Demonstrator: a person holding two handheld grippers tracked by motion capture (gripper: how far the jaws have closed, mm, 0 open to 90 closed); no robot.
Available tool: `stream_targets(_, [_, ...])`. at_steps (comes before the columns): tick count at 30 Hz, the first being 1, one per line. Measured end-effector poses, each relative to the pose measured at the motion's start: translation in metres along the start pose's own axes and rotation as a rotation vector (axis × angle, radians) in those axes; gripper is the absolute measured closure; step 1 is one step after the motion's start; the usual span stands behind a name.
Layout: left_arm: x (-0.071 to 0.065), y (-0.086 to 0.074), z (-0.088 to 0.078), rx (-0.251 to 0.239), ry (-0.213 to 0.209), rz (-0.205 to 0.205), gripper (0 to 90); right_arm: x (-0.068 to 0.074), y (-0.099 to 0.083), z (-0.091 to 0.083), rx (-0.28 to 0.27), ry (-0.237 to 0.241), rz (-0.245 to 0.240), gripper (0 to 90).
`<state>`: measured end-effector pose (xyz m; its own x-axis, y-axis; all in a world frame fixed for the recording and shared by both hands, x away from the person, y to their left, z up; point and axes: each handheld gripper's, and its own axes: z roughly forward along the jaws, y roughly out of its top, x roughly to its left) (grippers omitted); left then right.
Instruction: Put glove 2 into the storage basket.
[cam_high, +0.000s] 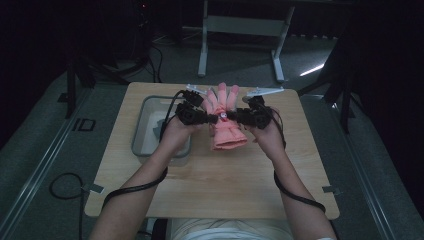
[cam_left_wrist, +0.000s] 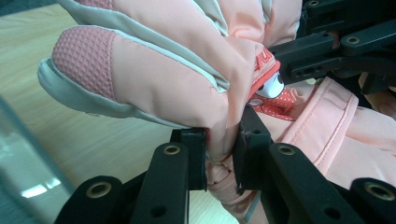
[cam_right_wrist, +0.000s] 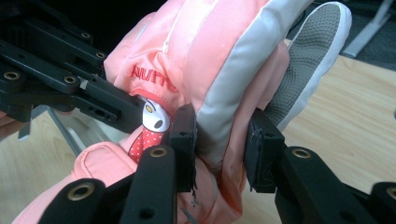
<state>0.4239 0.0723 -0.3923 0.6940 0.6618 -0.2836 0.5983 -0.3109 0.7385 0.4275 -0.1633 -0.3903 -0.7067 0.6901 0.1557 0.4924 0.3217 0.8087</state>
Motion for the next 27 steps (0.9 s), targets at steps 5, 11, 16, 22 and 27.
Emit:
stream_targets(5, [0.008,0.003,-0.018,-0.007,0.012,0.015,76.5,0.008,0.016,0.006,-0.011,0.028,-0.008,67.9])
stream_targets(11, [0.019,0.0,-0.039,-0.017,0.041,0.003,76.5,0.021,0.032,0.018,-0.011,0.055,-0.03,67.9])
stream_targets(16, [0.028,-0.004,-0.057,-0.033,0.066,-0.015,76.5,0.034,0.045,0.03,-0.012,0.069,-0.05,67.9])
stream_targets(22, [0.04,-0.011,-0.078,-0.056,0.102,-0.038,76.5,0.048,0.062,0.045,-0.002,0.094,-0.083,67.9])
stream_targets(27, [0.053,-0.025,-0.094,-0.064,0.141,-0.074,76.5,0.06,0.074,0.066,0.021,0.145,-0.11,67.8])
